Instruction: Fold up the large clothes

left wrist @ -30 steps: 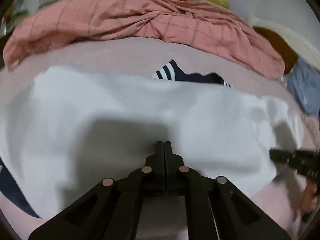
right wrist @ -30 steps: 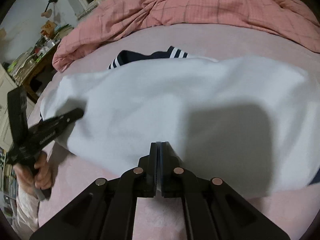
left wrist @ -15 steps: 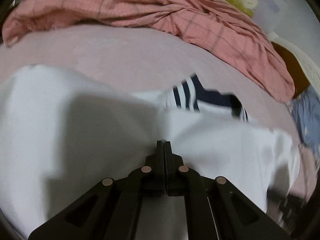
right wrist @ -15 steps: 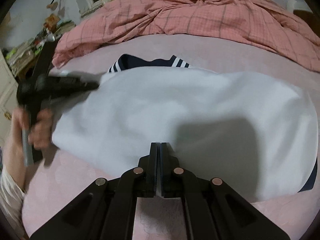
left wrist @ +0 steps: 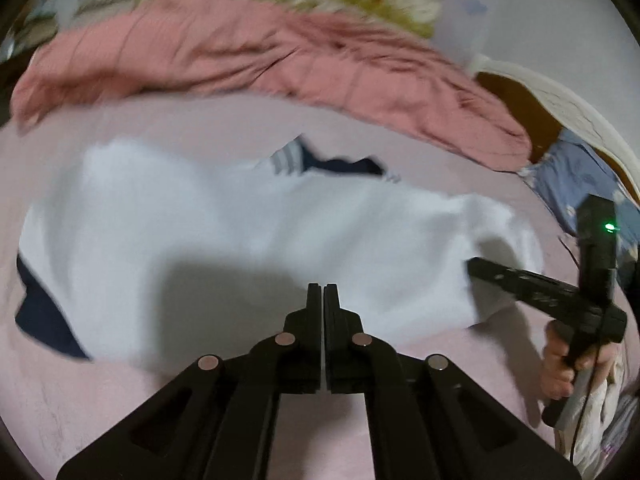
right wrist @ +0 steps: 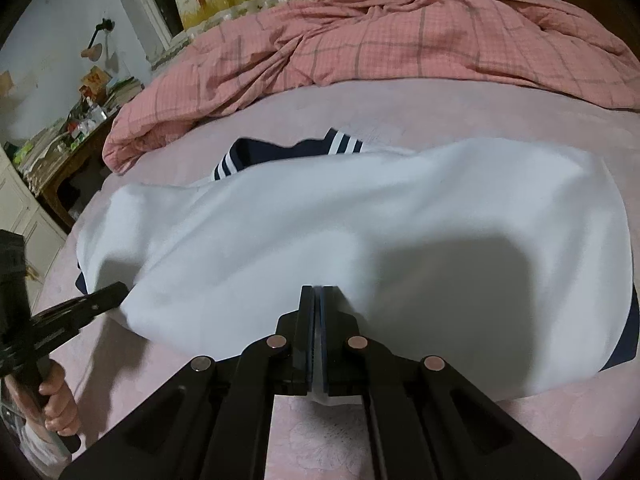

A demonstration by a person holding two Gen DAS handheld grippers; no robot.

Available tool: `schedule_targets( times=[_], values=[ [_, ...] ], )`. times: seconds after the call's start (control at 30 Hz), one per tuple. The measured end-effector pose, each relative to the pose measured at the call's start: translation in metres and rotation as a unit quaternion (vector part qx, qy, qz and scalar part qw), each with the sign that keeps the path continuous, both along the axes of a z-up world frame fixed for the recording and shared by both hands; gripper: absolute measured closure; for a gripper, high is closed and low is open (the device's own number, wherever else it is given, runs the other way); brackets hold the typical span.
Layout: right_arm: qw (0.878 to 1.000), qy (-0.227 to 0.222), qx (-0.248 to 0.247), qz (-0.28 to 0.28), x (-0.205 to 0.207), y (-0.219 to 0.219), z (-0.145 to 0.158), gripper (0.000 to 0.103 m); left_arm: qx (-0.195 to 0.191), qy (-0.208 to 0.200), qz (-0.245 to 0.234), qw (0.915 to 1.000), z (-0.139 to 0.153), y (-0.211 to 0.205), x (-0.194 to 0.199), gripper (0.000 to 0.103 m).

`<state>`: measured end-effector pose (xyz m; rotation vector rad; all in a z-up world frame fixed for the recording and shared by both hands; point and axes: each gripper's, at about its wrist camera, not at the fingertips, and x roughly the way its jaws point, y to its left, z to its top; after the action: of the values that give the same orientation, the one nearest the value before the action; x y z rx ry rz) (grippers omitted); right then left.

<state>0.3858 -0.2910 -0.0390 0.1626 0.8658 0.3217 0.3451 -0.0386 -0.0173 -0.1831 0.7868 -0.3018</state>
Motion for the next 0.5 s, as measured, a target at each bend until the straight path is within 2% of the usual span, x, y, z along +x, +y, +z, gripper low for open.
schedule_targets(
  times=[0.07, 0.1, 0.17, 0.23, 0.3, 0.37, 0.5],
  values=[
    [1.000, -0.010, 0.014, 0.002, -0.001, -0.002, 0.003, 0.103, 0.039, -0.016, 0.028, 0.9987, -0.002, -0.012, 0.006, 0.100],
    [0.999, -0.005, 0.031, 0.015, -0.001, -0.003, 0.004, 0.102, 0.057, -0.003, 0.031, 0.9979, -0.009, -0.016, 0.010, 0.100],
    [0.997, 0.015, 0.071, 0.040, 0.001, -0.004, 0.002, 0.102, 0.022, 0.047, 0.012, 0.9986, -0.031, -0.017, 0.024, 0.101],
    [0.995, 0.035, 0.081, 0.054, 0.002, 0.001, -0.002, 0.102, -0.021, 0.036, 0.018, 0.9990, -0.045, -0.007, 0.024, 0.100],
    [0.996, 0.057, 0.044, 0.051, 0.003, 0.012, -0.012, 0.103, -0.056, 0.038, 0.020, 0.9975, -0.050, 0.003, 0.025, 0.099],
    [0.997, 0.052, 0.028, 0.047, 0.003, 0.017, -0.015, 0.103, -0.060, 0.044, 0.018, 0.9971, -0.049, 0.005, 0.028, 0.099],
    [0.998, 0.044, 0.010, 0.036, -0.001, 0.023, -0.013, 0.103, -0.017, 0.017, 0.022, 0.9995, -0.045, -0.009, 0.024, 0.100]
  ],
)
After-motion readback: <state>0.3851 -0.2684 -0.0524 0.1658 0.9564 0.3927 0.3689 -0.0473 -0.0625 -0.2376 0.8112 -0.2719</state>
